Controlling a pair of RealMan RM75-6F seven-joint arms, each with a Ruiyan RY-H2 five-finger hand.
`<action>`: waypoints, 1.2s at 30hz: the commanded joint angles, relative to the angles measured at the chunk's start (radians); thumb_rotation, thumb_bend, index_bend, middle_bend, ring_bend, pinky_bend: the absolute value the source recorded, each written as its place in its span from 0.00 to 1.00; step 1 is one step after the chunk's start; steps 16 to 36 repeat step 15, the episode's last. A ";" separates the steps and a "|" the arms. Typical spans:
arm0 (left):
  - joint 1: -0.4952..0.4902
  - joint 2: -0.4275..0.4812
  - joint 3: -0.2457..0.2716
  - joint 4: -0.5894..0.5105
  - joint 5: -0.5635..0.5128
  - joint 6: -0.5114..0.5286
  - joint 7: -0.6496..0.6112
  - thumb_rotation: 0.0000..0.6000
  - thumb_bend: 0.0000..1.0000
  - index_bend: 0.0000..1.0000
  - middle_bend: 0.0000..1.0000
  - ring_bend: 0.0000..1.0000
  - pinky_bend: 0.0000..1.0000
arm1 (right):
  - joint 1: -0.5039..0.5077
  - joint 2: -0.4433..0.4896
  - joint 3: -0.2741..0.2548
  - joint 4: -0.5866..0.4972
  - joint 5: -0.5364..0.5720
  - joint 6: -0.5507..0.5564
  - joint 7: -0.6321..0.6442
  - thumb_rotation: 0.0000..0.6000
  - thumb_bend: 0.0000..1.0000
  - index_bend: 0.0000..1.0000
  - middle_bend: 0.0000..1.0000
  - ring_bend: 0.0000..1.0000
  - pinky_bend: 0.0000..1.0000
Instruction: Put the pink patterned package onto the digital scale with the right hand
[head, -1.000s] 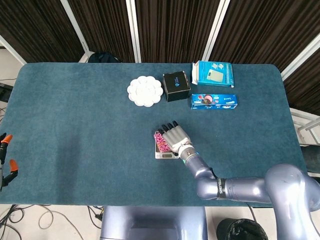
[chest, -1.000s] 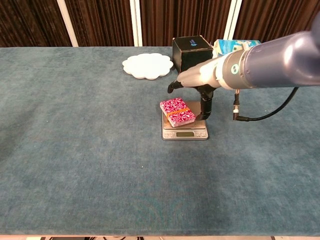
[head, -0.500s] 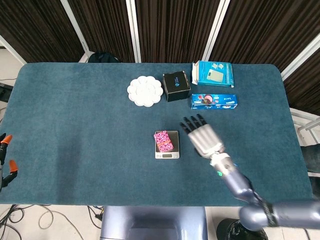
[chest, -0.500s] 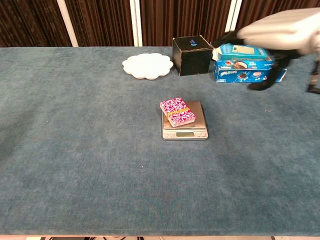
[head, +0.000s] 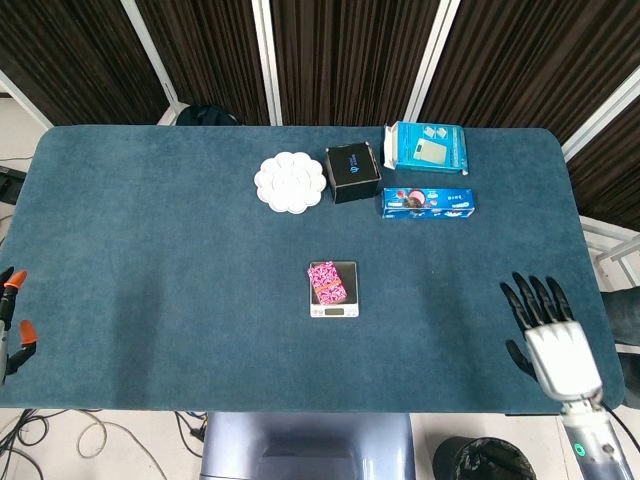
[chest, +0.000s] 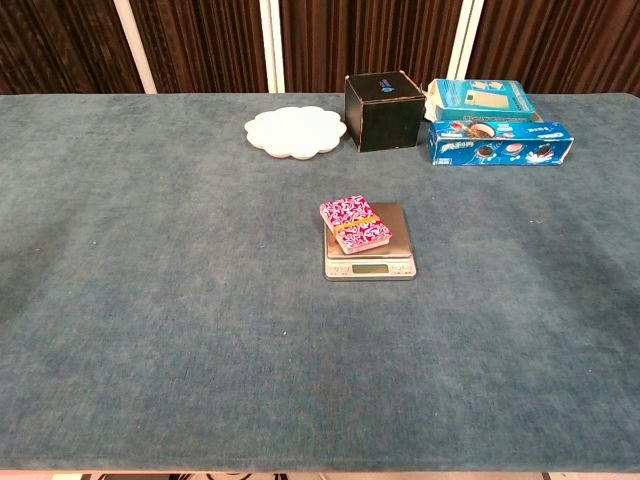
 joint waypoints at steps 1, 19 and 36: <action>0.000 0.000 0.000 0.000 0.000 0.001 -0.001 1.00 0.65 0.04 0.00 0.00 0.00 | -0.041 -0.023 0.004 0.037 0.003 -0.005 0.035 1.00 0.38 0.00 0.00 0.00 0.00; 0.001 0.001 -0.004 0.000 0.002 0.005 -0.007 1.00 0.65 0.04 0.00 0.00 0.00 | -0.094 -0.019 0.086 0.052 -0.008 -0.038 0.050 1.00 0.38 0.00 0.00 0.00 0.00; 0.001 0.001 -0.004 0.000 0.002 0.005 -0.007 1.00 0.65 0.04 0.00 0.00 0.00 | -0.094 -0.019 0.086 0.052 -0.008 -0.038 0.050 1.00 0.38 0.00 0.00 0.00 0.00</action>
